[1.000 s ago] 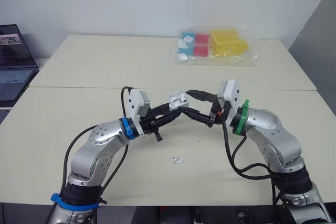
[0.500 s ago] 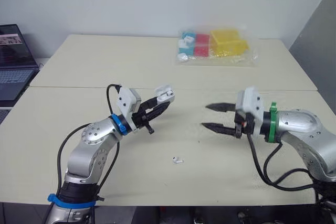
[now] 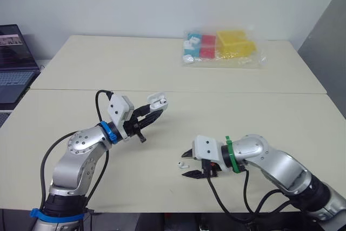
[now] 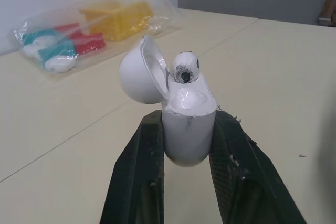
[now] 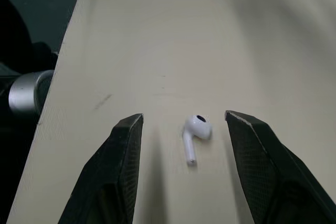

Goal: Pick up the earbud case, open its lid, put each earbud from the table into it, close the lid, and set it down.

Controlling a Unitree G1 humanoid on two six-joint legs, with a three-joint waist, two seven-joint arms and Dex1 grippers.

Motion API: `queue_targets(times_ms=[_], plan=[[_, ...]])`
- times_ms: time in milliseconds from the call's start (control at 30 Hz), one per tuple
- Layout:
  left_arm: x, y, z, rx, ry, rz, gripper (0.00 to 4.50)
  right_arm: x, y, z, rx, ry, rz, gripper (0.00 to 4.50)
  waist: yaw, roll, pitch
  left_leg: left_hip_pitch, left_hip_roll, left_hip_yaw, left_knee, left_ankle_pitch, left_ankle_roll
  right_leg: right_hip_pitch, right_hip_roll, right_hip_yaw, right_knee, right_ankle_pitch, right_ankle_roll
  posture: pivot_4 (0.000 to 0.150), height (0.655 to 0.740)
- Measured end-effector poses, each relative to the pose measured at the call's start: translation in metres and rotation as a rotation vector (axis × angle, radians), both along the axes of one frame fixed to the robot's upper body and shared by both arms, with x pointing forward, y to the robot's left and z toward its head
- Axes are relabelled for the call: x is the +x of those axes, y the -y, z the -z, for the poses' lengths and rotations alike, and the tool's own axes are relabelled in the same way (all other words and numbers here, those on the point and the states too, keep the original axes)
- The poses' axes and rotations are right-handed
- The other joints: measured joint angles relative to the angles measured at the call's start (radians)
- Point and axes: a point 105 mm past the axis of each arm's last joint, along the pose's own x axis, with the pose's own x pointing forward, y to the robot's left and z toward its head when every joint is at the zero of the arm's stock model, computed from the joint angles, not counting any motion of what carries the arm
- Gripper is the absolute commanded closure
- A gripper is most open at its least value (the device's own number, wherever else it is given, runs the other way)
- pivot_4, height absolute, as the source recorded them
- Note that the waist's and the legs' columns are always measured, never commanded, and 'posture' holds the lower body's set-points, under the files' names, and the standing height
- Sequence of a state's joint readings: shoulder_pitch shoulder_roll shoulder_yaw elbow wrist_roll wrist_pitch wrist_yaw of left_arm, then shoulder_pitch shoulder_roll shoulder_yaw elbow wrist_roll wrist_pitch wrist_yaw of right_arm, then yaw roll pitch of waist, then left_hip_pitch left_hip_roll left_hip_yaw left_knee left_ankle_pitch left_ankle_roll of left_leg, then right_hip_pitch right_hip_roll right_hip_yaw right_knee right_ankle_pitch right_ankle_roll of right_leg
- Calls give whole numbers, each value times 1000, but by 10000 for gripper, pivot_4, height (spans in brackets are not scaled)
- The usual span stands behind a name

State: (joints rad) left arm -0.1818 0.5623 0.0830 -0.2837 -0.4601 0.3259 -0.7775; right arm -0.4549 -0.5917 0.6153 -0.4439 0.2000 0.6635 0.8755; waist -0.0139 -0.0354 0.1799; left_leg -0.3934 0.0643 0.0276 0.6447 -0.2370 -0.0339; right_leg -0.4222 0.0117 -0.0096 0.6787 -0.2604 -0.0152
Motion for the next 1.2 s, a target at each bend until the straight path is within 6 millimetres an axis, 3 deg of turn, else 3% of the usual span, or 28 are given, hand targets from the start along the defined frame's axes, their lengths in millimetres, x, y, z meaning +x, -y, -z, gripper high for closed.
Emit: queue_targets(times_ms=[367,467,600,733,1033,1100,1200], plan=[[-4,1,1,6,-8,7,37146,13,-6,20,-28,5,42,19407,0,0,0,0,0,0,0,0,0,0,0,0,0,0,0,1500,7400],[-4,1,2,6,-11,6,37145,13,-5,21,-28,-9,43,25692,0,0,0,1,0,-1,0,0,0,0,0,0,0,0,0,1500,7400],[-4,1,2,6,-11,6,37146,9,-5,22,-30,-27,26,38981,0,0,0,1,0,0,0,0,0,1,0,0,0,0,0,1500,7400],[-4,1,2,6,-11,7,37146,7,-3,22,-33,-29,21,40665,0,0,0,1,0,0,0,0,0,1,0,0,1,0,0,1500,7400],[-4,4,1,5,-9,17,37146,5,55,5,-113,-17,15,40665,9,0,0,0,-1,-1,0,0,0,0,0,-1,0,0,0,1500,7400],[-5,3,2,8,-12,18,37146,-4,91,10,-224,-13,-32,40665,15,2,1,0,-1,0,-1,0,0,0,-1,-1,-2,0,0,1500,7400],[-6,1,4,10,-20,19,37146,4,137,6,-360,24,-11,40665,12,1,1,0,-1,0,0,0,0,0,-1,-1,-2,0,0,1500,7400]])
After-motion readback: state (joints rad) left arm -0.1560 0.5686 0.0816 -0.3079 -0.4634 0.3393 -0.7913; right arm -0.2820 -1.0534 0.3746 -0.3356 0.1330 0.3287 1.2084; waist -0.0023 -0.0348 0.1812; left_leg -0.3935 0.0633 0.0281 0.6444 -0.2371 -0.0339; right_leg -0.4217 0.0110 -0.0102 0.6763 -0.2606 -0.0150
